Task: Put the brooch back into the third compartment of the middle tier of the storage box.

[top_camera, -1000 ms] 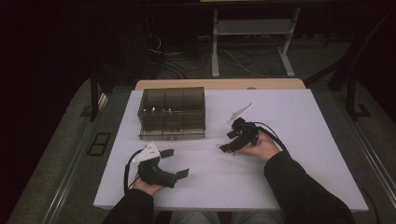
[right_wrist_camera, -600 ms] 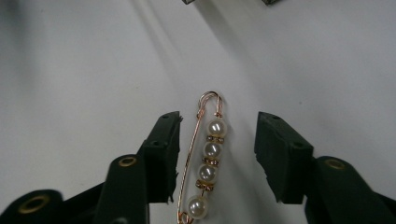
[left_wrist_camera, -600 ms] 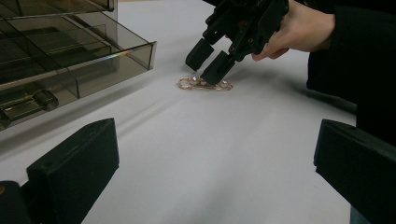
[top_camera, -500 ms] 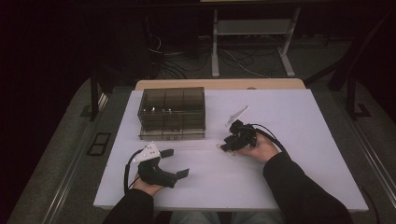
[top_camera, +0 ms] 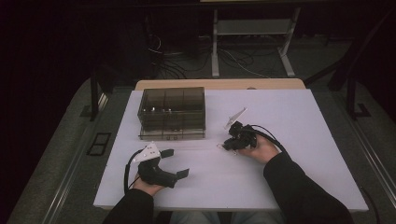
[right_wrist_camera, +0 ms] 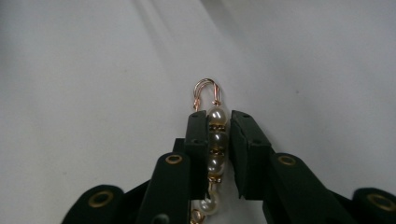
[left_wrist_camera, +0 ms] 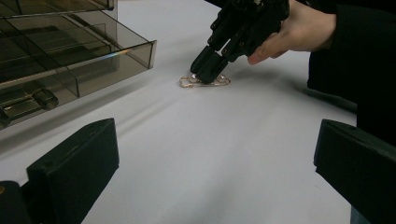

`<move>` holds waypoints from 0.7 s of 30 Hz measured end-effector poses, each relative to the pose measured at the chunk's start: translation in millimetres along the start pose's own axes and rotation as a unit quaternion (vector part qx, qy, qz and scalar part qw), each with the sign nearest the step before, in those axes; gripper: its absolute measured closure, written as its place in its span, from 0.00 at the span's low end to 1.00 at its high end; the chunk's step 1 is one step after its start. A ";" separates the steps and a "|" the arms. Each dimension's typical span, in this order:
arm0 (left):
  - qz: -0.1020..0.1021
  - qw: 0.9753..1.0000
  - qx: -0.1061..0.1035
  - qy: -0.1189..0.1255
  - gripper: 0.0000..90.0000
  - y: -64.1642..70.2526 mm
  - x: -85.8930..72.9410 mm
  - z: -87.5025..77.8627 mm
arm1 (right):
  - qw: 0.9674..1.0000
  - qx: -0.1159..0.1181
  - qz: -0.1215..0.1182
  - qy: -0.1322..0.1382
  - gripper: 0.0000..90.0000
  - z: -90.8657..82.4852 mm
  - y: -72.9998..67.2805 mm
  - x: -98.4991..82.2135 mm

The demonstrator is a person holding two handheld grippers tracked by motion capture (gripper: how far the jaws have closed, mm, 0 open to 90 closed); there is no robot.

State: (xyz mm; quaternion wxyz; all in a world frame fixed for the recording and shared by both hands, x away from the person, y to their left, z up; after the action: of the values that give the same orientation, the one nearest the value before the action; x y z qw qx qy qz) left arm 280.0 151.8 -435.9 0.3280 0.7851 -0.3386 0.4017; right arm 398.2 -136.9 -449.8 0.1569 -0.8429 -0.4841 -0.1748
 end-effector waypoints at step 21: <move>0.001 1.000 0.000 -0.002 0.00 0.1 -0.2 0.4 | 1.000 0.019 0.004 0.015 0.88 -10.2 -4.9 2.9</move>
State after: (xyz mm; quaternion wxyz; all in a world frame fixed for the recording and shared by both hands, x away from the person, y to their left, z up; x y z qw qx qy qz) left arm 280.0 151.4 -436.2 0.3271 0.7857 -0.3397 0.4004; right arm 393.8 -136.8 -439.0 0.1808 -0.8392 -0.4814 -0.1772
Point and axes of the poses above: each handheld gripper's, and its own axes: z roughly forward along the jaws, x roughly out of its top, y roughly to its right, the point moved 2 cm from there along z, roughly forward along the jaws, and after that the axes turned 5 degrees about -y, right-handed, at the moved point
